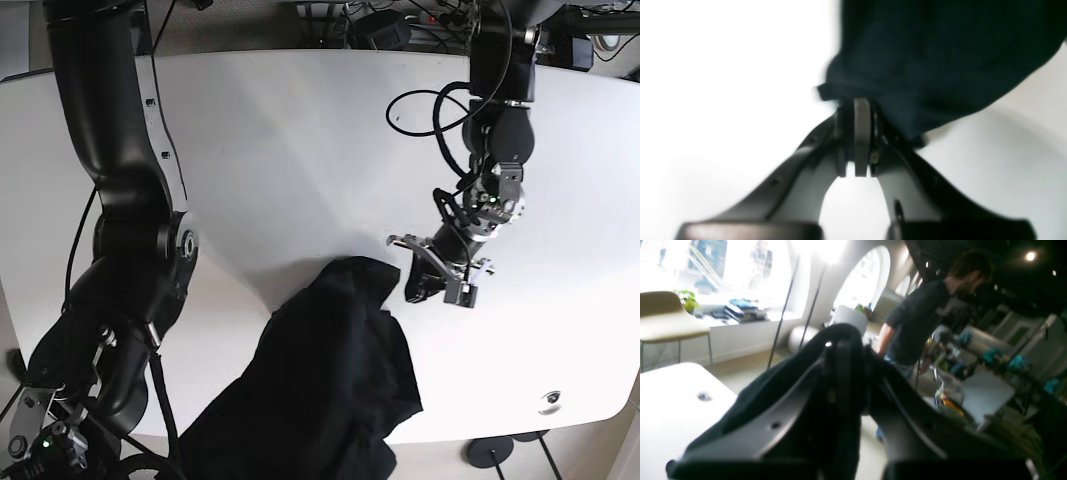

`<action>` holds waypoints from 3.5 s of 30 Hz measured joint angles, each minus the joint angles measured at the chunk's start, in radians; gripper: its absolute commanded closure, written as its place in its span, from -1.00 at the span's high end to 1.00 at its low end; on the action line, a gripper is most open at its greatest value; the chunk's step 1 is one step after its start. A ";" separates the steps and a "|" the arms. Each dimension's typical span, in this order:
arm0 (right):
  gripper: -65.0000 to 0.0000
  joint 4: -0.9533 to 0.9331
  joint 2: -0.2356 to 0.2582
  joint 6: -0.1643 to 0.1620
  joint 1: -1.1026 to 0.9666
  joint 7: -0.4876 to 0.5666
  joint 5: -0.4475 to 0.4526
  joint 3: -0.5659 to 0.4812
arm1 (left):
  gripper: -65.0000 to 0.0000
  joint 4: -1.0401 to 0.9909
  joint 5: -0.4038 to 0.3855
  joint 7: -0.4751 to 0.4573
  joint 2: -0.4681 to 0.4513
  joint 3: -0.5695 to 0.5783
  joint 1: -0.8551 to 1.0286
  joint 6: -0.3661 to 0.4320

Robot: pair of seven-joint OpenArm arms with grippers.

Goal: Fold the T-shirt properly

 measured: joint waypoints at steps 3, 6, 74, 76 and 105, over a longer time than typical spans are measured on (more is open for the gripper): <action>-0.94 -0.081 0.039 0.000 -0.004 0.073 0.001 -0.002 | -0.96 0.139 -0.003 0.063 -0.024 -0.108 0.004 0.000; -0.94 -0.213 0.099 -0.032 -0.001 0.178 0.004 -0.003 | -0.96 0.206 -0.007 0.128 -0.074 -0.205 -0.022 0.000; -0.94 -0.338 0.146 -0.048 -0.132 0.231 -0.004 0.064 | -0.96 -0.297 0.137 0.116 -0.132 -0.190 -0.512 -0.142; -0.94 -0.397 0.152 -0.114 -0.119 0.290 0.000 0.066 | -0.96 -0.297 0.134 0.148 -0.196 -0.229 -0.614 -0.146; -0.94 0.043 0.106 -0.148 -1.241 0.289 0.149 0.166 | -0.96 0.353 0.135 0.295 -0.067 -0.880 0.365 -0.389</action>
